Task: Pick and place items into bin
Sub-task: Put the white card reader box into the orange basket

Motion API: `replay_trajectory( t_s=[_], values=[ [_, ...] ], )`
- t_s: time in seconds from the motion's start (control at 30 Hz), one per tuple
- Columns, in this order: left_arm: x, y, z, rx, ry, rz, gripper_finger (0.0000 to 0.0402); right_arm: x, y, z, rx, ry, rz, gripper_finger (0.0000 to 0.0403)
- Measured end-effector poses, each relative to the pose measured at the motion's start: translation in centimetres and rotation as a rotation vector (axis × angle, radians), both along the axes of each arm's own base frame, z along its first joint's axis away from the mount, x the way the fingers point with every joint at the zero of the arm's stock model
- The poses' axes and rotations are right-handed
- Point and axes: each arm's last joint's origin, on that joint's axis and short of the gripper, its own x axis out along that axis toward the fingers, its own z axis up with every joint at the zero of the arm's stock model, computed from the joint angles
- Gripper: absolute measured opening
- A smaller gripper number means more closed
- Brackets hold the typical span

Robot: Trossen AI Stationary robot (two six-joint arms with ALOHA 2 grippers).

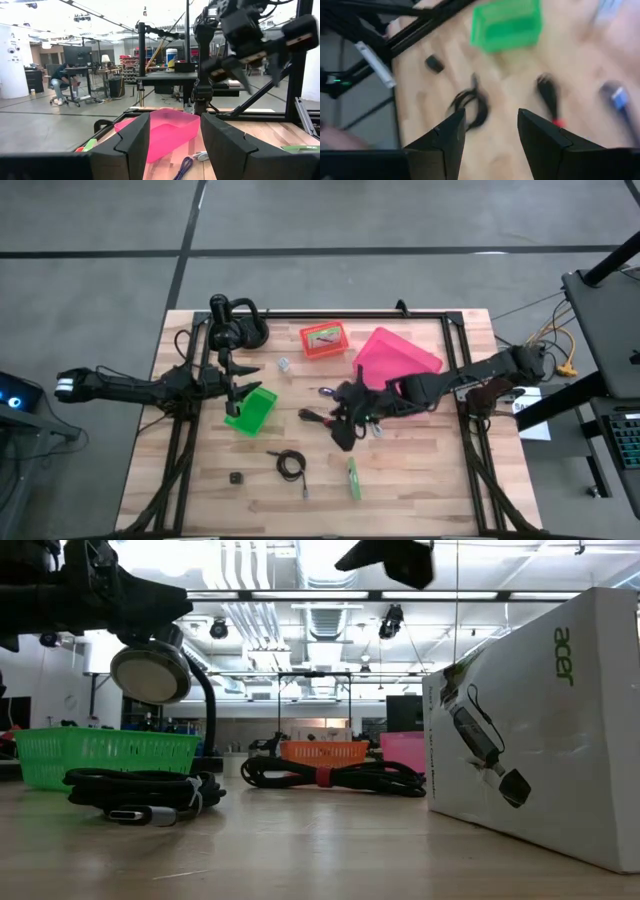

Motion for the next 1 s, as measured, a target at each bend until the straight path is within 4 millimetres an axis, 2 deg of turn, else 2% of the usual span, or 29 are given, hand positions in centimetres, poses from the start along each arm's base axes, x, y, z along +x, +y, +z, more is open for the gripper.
replay_trajectory(
  t_s=[0.23,0.5,0.83,1.0],
  values=[
    [0.0,0.0,0.0,0.002,0.000,0.000,0.0162,-1.3,3.1,-1.6,0.163,0.157,-0.113,0.0187],
    [0.0,0.0,0.0,0.004,0.001,0.000,0.0162,-2.3,5.0,-2.1,0.277,0.236,-0.176,0.0198],
    [0.0,0.0,0.0,0.004,0.004,0.001,0.0162,-0.9,7.9,-5.0,0.372,0.396,-0.205,0.0199],
    [0.0,0.0,0.0,0.004,0.004,0.001,0.0162,-0.6,8.9,-5.1,0.340,0.473,-0.231,0.0199]
  ],
)
